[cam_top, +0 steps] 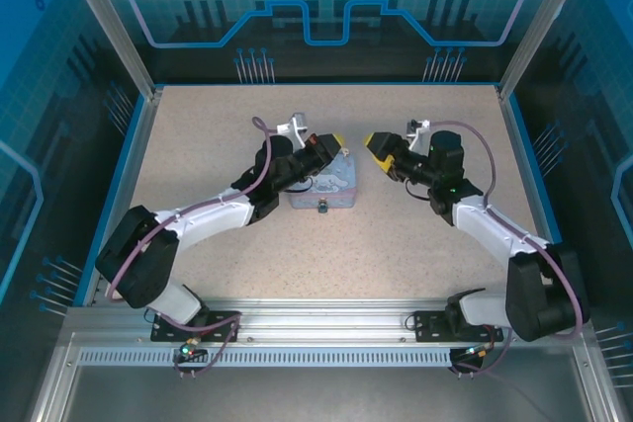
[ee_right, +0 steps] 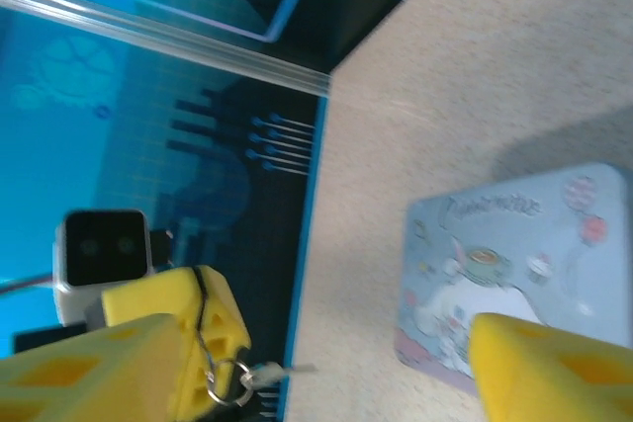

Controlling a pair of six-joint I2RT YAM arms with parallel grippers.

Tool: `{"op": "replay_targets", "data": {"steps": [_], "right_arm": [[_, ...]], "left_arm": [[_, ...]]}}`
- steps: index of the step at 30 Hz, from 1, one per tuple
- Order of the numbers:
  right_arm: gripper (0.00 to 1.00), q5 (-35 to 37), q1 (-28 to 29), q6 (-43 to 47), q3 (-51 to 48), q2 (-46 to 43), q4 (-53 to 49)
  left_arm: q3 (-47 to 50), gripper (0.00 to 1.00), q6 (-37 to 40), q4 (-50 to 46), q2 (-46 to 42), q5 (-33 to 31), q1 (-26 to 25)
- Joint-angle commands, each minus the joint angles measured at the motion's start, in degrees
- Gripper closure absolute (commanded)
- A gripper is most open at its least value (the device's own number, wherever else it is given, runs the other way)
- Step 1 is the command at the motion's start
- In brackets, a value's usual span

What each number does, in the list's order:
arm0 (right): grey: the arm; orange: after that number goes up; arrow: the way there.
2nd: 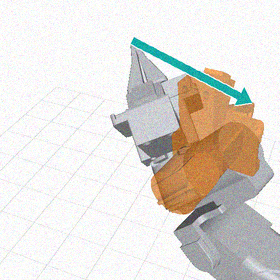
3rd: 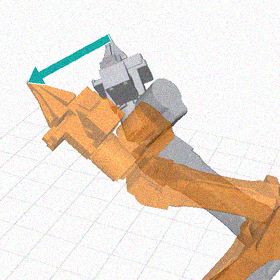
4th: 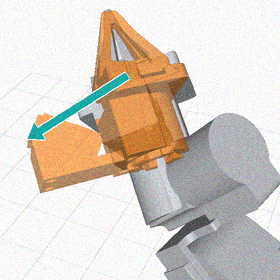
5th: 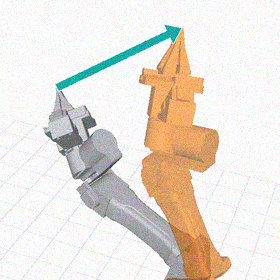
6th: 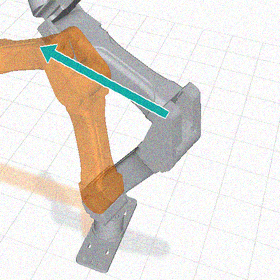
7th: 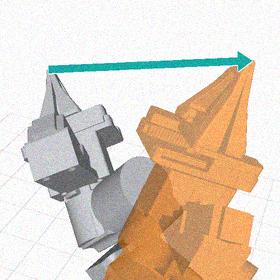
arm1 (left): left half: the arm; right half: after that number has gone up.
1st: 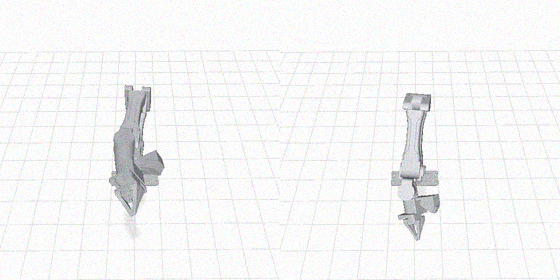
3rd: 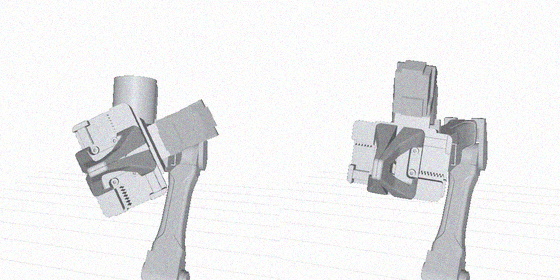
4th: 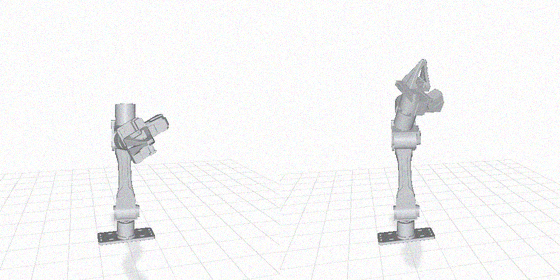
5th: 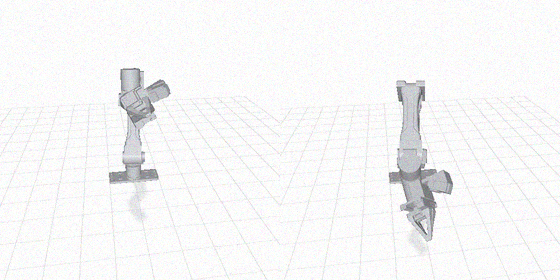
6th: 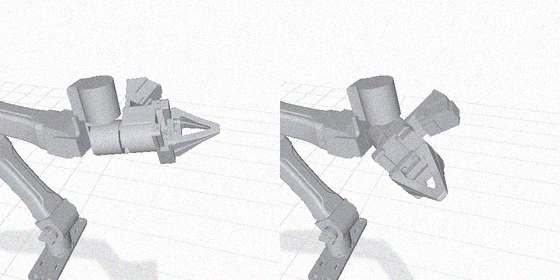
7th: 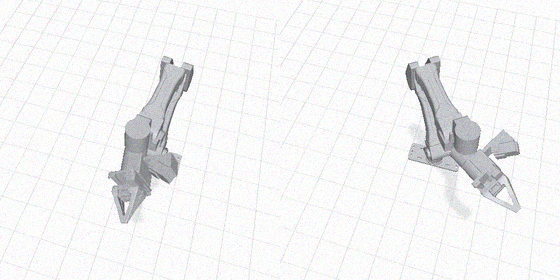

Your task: Unlock the padlock with the key

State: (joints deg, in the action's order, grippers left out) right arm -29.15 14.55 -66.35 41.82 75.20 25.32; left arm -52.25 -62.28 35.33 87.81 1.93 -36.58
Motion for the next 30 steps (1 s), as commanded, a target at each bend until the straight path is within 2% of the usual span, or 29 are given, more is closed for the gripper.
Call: {"op": "replay_targets", "data": {"steps": [1, 6, 16, 30], "right_arm": [[0.34, 0.3, 1.8, -4.9, 0.2, 1.5, 13.2], [0.54, 1.6, 3.8, -6.1, 1.3, 4.3, 18.0], [0.58, 2.9, 6.5, -7.2, 1.4, 7.4, 21.2], [0.71, 0.8, 8.2, -6.8, 1.9, 9.6, 22.4]], "left_arm": [[1.3, 1.00, -0.9, 3.4, -2.0, -9.7, -1.8], [1.1, 1.00, -4.1, 3.6, -1.6, -15.8, -3.5], [0.2, 1.00, -6.5, 0.8, -1.8, -20.6, -5.0], [-0.1, 1.00, -7.6, -0.1, -1.5, -20.9, -5.2]]}}
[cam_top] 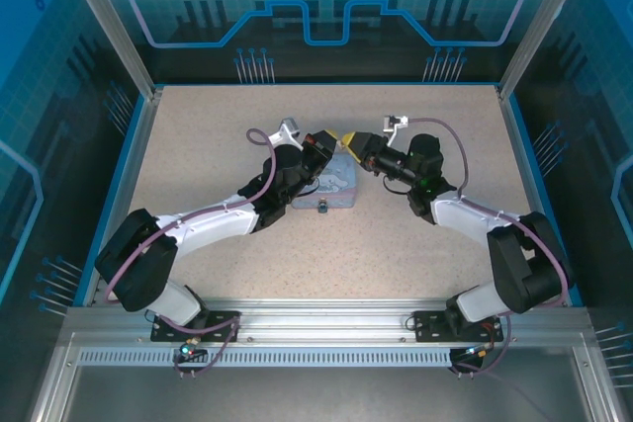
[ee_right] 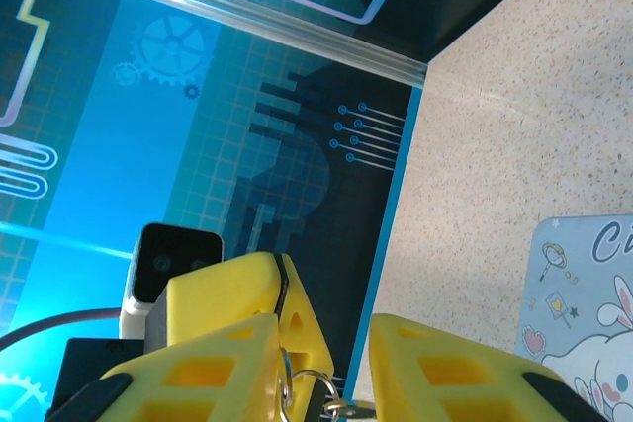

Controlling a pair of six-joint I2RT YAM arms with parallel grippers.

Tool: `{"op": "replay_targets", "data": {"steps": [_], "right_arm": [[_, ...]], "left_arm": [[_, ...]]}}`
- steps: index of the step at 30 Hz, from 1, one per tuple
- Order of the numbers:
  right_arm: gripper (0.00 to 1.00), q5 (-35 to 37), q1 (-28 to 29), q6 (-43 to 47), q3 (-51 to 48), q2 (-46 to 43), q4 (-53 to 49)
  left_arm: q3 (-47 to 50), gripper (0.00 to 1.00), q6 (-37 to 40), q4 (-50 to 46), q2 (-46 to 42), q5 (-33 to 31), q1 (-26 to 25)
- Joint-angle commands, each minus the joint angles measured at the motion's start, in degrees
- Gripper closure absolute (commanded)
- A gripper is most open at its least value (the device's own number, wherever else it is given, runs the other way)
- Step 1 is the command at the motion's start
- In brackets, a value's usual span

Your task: Unlock the padlock with the key

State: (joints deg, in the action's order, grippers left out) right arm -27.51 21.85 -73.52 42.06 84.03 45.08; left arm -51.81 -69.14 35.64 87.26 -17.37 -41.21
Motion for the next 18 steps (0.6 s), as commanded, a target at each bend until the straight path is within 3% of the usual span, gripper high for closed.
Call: {"op": "replay_targets", "data": {"steps": [1, 18], "right_arm": [[0.71, -1.0, 1.0, 0.4, 1.9, 0.9, 2.7], [0.82, -2.9, 2.0, 1.3, 2.5, 1.8, 2.4]], "left_arm": [[-0.7, 1.00, -0.6, -0.6, -0.9, -1.6, -0.6], [-1.7, 1.00, -0.5, -2.1, -0.6, -1.5, -0.6]]}}
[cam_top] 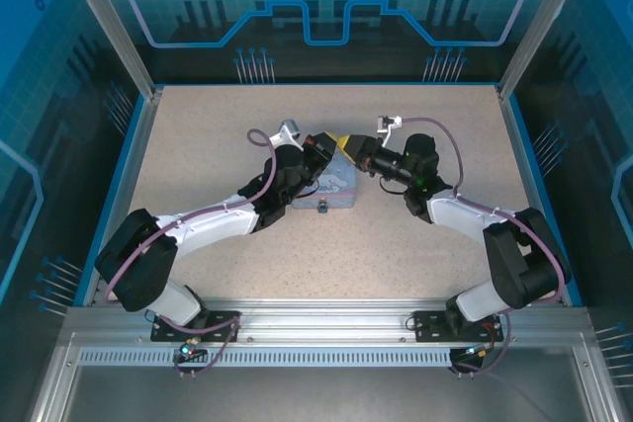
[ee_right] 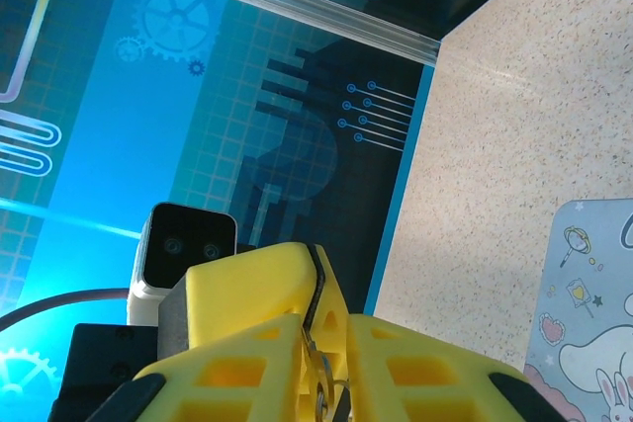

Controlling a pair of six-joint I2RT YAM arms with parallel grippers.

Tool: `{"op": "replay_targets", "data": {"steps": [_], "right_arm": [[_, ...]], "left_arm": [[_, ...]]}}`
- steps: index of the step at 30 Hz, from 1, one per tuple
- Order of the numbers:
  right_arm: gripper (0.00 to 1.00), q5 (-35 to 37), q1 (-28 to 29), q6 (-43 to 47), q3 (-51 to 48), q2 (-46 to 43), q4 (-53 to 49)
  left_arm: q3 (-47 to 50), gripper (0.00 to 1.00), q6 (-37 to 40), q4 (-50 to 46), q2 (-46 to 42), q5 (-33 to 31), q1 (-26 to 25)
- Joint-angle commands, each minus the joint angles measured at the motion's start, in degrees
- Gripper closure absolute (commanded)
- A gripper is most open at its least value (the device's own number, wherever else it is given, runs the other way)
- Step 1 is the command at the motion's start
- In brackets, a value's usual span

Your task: Unlock the padlock with the key

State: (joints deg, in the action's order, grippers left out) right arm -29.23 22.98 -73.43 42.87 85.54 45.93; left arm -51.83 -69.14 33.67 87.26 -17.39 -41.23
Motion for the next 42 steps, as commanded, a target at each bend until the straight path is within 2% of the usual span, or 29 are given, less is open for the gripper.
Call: {"op": "replay_targets", "data": {"steps": [1, 6, 9, 13, 30, 36, 40, 42], "right_arm": [[0.83, -1.3, 0.8, 1.3, 1.6, 0.1, 1.4], [0.87, -1.4, 0.8, 1.9, 0.9, -0.5, 0.7], [0.86, -1.5, 0.8, 2.0, 0.5, -0.6, 0.6], [0.80, -1.7, 0.8, 2.1, 0.0, -1.0, 0.4], [0.84, -2.1, 0.8, 3.7, -1.6, -2.6, -1.8], [0.88, -2.0, 0.8, 3.8, -1.6, -2.6, -2.1], [0.99, -2.1, 0.8, 3.8, -1.1, -2.4, -2.4], [1.00, -2.4, 0.8, 3.9, -0.9, -2.5, -2.6]], "left_arm": [[-1.7, 1.00, -0.3, -0.3, -0.6, -1.5, -0.5], [-2.0, 1.00, -0.2, -0.7, -0.6, -1.6, -0.6], [-2.0, 1.00, -0.1, -0.9, -0.6, -1.6, -0.6], [-2.0, 1.00, 0.1, -1.2, -0.6, -1.6, -0.5], [-2.1, 1.00, 0.3, -1.6, -0.7, -1.6, -0.5], [-2.2, 1.00, 0.4, -1.7, -0.7, -1.6, -0.7], [-2.2, 1.00, 0.2, -1.9, -0.7, -1.6, -0.7], [-2.3, 1.00, 0.3, -2.0, -0.6, -1.5, -0.8]]}}
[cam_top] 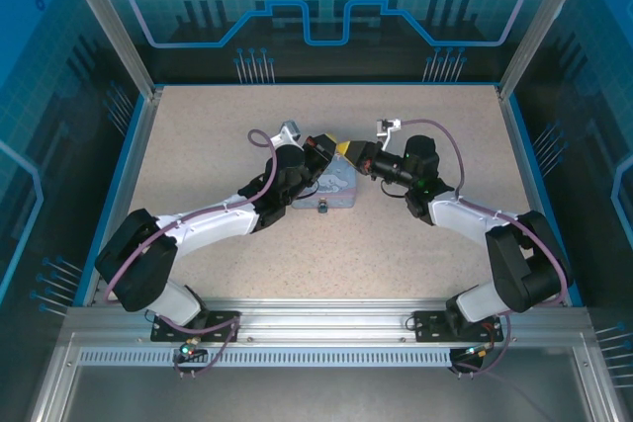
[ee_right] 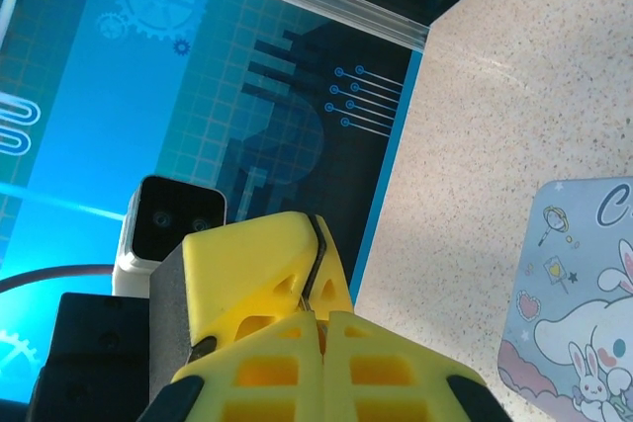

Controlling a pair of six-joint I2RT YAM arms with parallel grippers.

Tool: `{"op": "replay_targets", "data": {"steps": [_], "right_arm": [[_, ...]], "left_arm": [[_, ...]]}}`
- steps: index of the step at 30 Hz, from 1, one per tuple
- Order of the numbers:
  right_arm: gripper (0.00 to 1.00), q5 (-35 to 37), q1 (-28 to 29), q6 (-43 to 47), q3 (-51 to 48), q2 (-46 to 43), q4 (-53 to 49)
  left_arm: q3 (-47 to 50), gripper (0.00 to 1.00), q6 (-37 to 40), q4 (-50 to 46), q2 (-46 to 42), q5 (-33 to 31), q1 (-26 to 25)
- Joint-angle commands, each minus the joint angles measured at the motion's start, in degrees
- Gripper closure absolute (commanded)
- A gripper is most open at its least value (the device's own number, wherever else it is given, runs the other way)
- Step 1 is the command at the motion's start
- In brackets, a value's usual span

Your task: Unlock the padlock with the key

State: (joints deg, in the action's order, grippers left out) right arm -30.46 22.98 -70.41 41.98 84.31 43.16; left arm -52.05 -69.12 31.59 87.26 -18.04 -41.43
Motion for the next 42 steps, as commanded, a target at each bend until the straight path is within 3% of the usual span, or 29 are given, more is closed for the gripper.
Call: {"op": "replay_targets", "data": {"steps": [1, 4, 16, 22, 25, 30, 34, 42], "right_arm": [[1.00, -1.3, 0.8, 1.0, 0.1, -1.2, -0.1], [1.00, -1.2, 0.6, 1.1, -0.2, -1.6, -0.4], [1.00, -2.3, -2.1, 3.3, -3.7, -4.7, -6.5], [1.00, -2.3, -2.8, 5.4, -5.1, -6.0, -10.1], [1.00, -2.1, -2.8, 7.3, -5.4, -6.6, -12.2], [1.00, -1.6, -2.8, 14.3, -6.1, -7.0, -16.0], [1.00, -1.7, -3.3, 15.8, -6.7, -4.6, -13.9], [1.00, -1.8, -3.6, 12.5, -5.0, 4.0, -8.1]], "left_arm": [[-2.1, 1.00, 0.4, 0.0, -0.7, -0.9, -0.5], [-1.9, 1.00, 1.2, -0.4, -1.4, -1.0, -0.2], [-0.9, 0.02, 26.2, -22.3, -22.2, 0.3, 6.1], [-6.1, 0.01, 40.3, -36.1, -24.7, 1.4, 7.0], [-6.3, 0.01, 45.1, -37.8, -24.5, 0.6, 7.0], [-1.7, 0.01, 44.6, -36.3, -25.0, -1.1, 7.1], [1.4, 0.01, 43.1, -36.9, -23.2, 6.9, 7.2], [16.5, 0.01, 40.8, -24.9, -22.2, 23.3, 6.4]]}}
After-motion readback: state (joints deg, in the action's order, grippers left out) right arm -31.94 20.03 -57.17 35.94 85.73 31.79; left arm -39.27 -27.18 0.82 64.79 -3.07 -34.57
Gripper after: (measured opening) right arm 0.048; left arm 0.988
